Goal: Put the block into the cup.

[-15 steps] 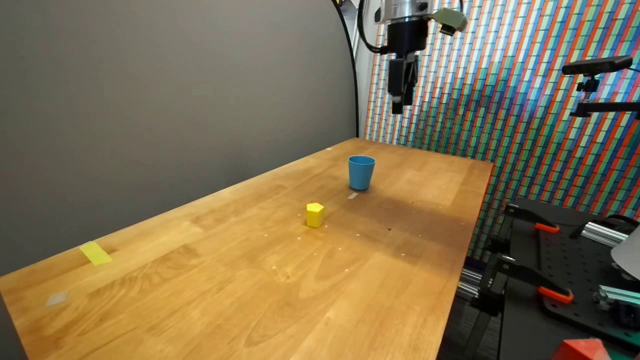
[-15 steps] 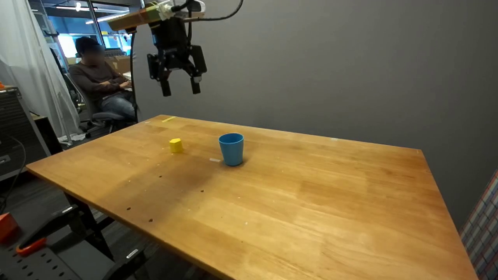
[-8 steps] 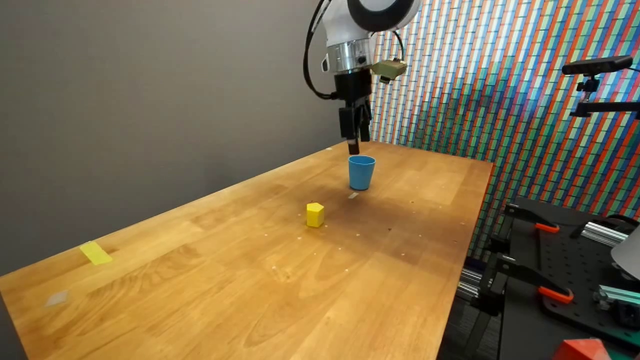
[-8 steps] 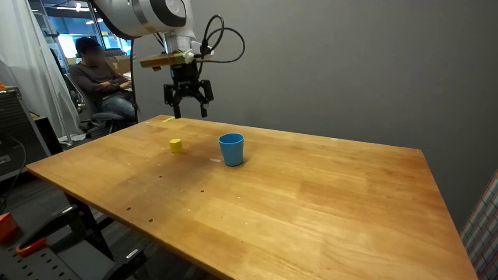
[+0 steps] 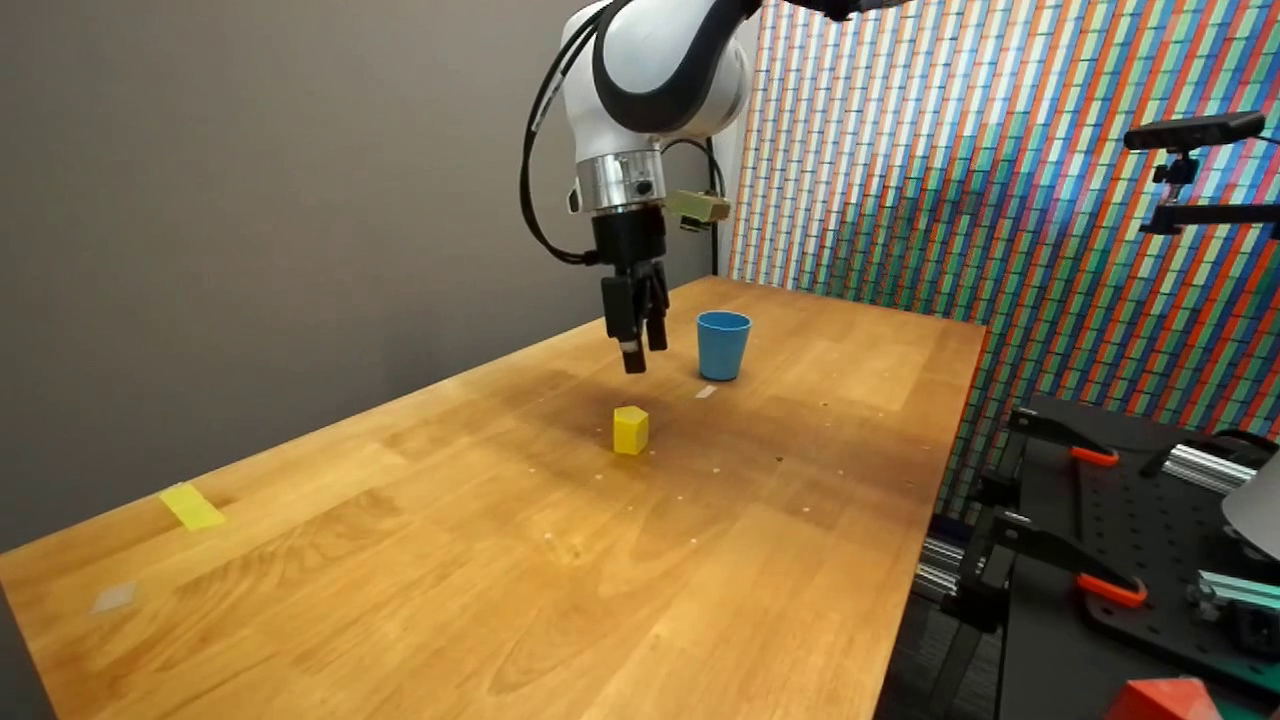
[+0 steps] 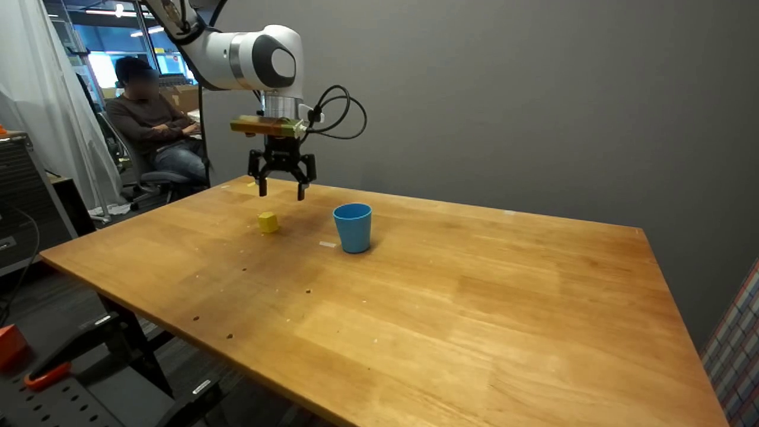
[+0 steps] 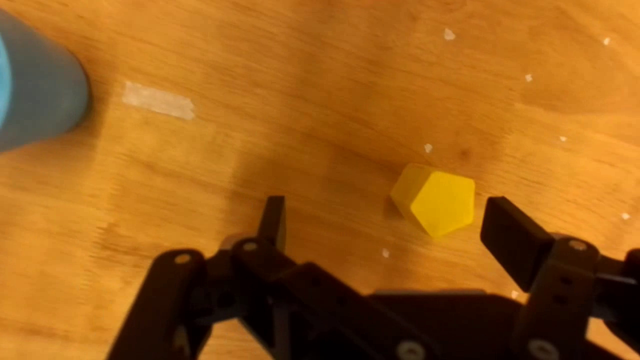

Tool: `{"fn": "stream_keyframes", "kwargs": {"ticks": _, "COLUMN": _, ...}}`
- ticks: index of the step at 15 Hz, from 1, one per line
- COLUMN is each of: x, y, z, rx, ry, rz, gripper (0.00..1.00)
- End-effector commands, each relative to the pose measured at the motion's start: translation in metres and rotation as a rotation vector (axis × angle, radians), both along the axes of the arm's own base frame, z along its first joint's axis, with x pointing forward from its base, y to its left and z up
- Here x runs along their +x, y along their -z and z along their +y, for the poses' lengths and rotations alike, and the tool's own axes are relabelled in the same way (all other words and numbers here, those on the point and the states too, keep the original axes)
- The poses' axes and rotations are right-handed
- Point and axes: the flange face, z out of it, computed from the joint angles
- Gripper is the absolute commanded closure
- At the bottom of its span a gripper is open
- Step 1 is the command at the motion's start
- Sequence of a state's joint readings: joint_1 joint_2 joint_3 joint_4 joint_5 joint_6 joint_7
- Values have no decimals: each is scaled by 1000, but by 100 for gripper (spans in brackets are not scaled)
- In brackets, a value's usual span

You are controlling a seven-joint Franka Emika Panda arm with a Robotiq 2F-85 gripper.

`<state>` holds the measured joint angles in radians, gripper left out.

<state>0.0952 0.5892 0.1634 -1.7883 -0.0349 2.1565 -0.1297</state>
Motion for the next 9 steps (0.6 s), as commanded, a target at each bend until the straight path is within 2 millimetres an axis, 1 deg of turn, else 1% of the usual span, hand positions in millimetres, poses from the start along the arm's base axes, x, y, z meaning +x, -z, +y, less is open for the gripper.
{"fn": "stream_keyframes", "kwargs": {"ticks": 1, "x": 15, "y": -1, "z": 24, "rx": 48, "ry": -25, "rz": 31, "gripper": 0}}
{"fn": "stream_keyframes", "kwargs": {"ticks": 2, "x": 15, "y": 2, "z": 30, "rx": 66, "ry": -34, "rz": 31, "gripper": 0}}
{"fn": "stream_keyframes", "kwargs": {"ticks": 6, "x": 7, "y": 26, "z": 57, "rx": 61, "ry": -48, "rz": 58, "gripper": 0}}
{"fn": "stream_keyframes", "kwargs": {"ticks": 9, "x": 1, "y": 43, "z": 72, "rx": 35, "ry": -64, "rz": 74, "gripper": 0}}
